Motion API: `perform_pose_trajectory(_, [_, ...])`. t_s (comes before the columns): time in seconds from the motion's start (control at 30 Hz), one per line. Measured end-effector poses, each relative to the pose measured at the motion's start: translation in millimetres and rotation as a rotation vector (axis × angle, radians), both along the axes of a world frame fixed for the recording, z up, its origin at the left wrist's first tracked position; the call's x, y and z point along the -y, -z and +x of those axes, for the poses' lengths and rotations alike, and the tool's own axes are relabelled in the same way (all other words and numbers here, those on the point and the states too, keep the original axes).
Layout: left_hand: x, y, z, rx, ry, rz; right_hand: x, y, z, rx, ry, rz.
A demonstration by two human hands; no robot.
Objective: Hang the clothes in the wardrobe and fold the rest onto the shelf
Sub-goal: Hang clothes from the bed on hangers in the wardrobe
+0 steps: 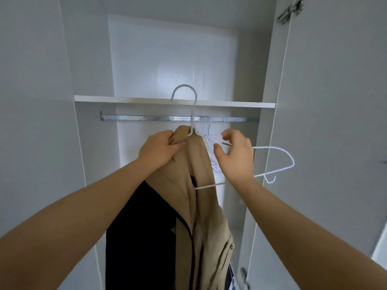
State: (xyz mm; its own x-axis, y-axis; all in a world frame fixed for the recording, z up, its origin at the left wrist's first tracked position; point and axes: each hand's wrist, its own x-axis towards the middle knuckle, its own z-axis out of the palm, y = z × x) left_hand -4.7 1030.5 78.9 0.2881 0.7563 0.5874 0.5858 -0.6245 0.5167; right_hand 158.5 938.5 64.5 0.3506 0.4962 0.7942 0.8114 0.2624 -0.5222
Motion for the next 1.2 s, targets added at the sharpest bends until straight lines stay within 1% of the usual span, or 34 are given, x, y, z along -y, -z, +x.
perform_pose_trajectory(0.07, [-5.2, -3.8, -3.6, 0.057, -0.03, -0.008, 4.9, 16.2, 7.5, 0.057, 0.144, 0.167])
perform_pose_trajectory(0.1, [-6.6, -6.4, -6.0, 0.086, -0.042, -0.017, 5.4, 25.2, 11.9, 0.044, 0.145, 0.189])
perform_pose_trajectory(0.13, [-7.8, -9.3, -8.2, 0.116, -0.054, -0.023, 4.3, 34.4, 16.9, -0.016, 0.081, 0.141])
perform_pose_trajectory(0.17, [-8.3, -12.2, -10.4, 0.146, -0.063, -0.027, 3.0, 43.8, 19.0, -0.109, -0.011, 0.015])
perform_pose_trajectory(0.2, [-8.1, -15.1, -12.3, 0.174, -0.064, -0.03, 0.1, 55.7, 22.0, -0.172, -0.099, -0.153])
perform_pose_trajectory(0.23, [-6.9, -18.5, -14.0, 0.199, -0.053, -0.031, -2.5, 68.5, 23.5, -0.195, -0.143, -0.32])
perform_pose_trajectory(0.3, [-2.7, -26.2, -17.1, 0.234, -0.002, -0.021, -9.6, 90.7, 22.4, -0.213, -0.195, -0.586])
perform_pose_trajectory(0.37, [4.5, -34.0, -20.6, 0.238, 0.064, -0.009, -17.7, 103.7, 15.7, -0.276, -0.307, -0.737])
perform_pose_trajectory(0.43, [10.3, -39.3, -25.6, 0.23, 0.128, 0.002, -25.8, 105.4, 3.3, -0.278, -0.412, -0.798])
perform_pose_trajectory(0.57, [17.0, -44.5, -38.4, 0.13, 0.193, 0.03, -40.5, 89.7, -18.6, -0.234, -0.56, -0.76])
perform_pose_trajectory(0.63, [17.5, -45.2, -47.2, 0.063, 0.179, 0.057, -46.4, 82.1, -27.7, -0.192, -0.646, -0.808])
perform_pose_trajectory(0.67, [17.4, -44.9, -50.8, 0.038, 0.164, 0.075, -47.3, 82.9, -30.2, -0.149, -0.654, -0.873])
perform_pose_trajectory(0.7, [17.0, -45.6, -55.7, 0.024, 0.145, 0.1, -48.9, 86.3, -32.4, -0.071, -0.62, -0.956])
perform_pose_trajectory(0.77, [16.1, -48.3, -66.1, 0.013, 0.106, 0.157, -50.1, 96.9, -33.9, 0.141, -0.479, -1.095])
perform_pose_trajectory(0.8, [15.3, -49.9, -70.5, 0.009, 0.091, 0.181, -50.1, 102.5, -32.0, 0.215, -0.408, -1.134])
perform_pose_trajectory(0.83, [14.3, -51.4, -75.4, 0.002, 0.077, 0.202, -50.5, 107.5, -29.4, 0.239, -0.357, -1.158])
perform_pose_trajectory(0.9, [13.3, -52.4, -85.1, -0.036, 0.055, 0.249, -51.8, 110.4, -21.7, 0.216, -0.302, -1.139])
perform_pose_trajectory(0.93, [12.7, -51.2, -90.9, -0.07, 0.042, 0.273, -52.8, 108.2, -16.2, 0.179, -0.29, -1.085])
perform_pose_trajectory(1.03, [12.2, -44.1, -110.2, -0.238, -0.043, 0.328, -49.7, 92.4, 1.7, -0.081, -0.316, -0.812])
perform_pose_trajectory(1.07, [11.1, -41.3, -115.6, -0.289, -0.063, 0.341, -48.3, 84.2, 7.6, -0.105, -0.312, -0.736])
perform_pose_trajectory(1.1, [9.4, -38.6, -120.2, -0.343, -0.081, 0.348, -47.6, 75.8, 12.7, -0.08, -0.295, -0.694])
perform_pose_trajectory(1.2, [4.4, -30.1, -128.7, -0.535, -0.155, 0.337, -43.7, 56.5, 19.2, -0.027, -0.29, -0.671])
